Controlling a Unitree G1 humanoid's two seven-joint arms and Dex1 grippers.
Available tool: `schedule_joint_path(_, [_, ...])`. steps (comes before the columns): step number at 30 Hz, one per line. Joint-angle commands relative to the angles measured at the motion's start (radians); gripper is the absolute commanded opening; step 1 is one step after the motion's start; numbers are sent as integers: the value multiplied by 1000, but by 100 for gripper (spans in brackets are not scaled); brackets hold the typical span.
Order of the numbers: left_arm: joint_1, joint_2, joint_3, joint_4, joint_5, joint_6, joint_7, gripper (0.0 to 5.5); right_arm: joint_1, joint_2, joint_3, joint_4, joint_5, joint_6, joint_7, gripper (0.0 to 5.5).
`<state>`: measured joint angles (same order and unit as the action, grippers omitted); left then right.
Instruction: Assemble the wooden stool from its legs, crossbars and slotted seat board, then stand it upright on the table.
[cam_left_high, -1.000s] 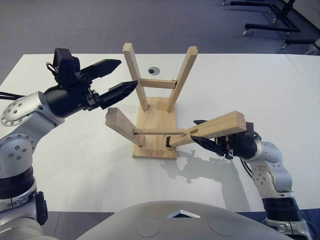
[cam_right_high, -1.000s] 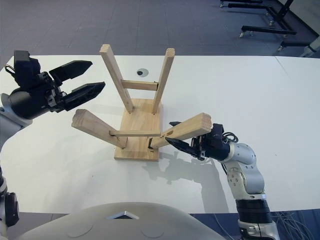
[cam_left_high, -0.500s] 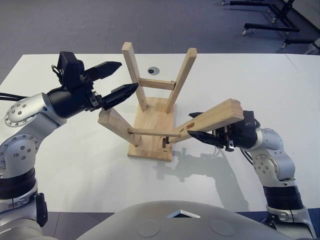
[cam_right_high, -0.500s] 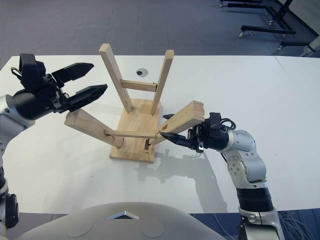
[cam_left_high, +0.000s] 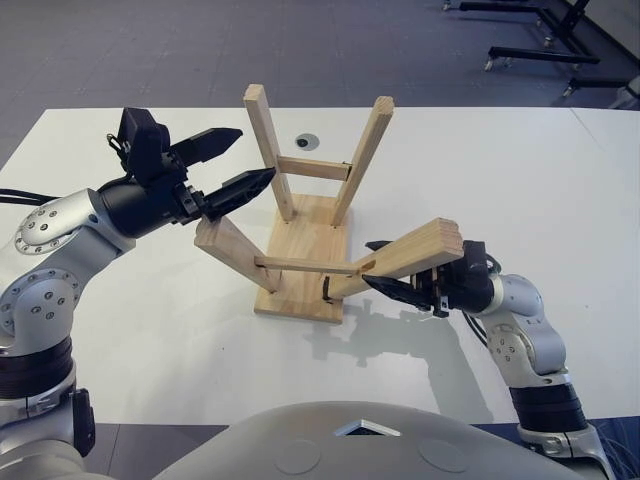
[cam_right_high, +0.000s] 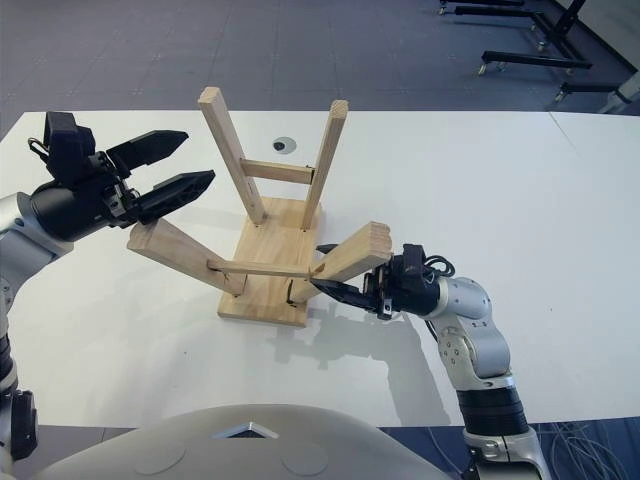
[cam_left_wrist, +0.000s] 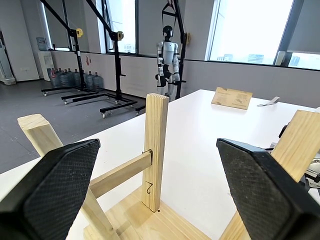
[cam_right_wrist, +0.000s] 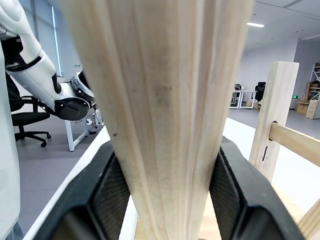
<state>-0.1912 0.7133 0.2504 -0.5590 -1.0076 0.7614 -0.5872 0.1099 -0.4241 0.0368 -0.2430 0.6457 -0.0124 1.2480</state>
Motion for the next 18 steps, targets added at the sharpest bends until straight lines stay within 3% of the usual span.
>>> schedule_joint_path(1, [12,0,-3,5,4,2,-8,427,-29,-28,-12,-6,-29,-15,-4,206])
schedule_joint_path(18, [35,-6,-29,-14,20,-23,-2,427,-36,-83,44,12,-67,33,-6,206])
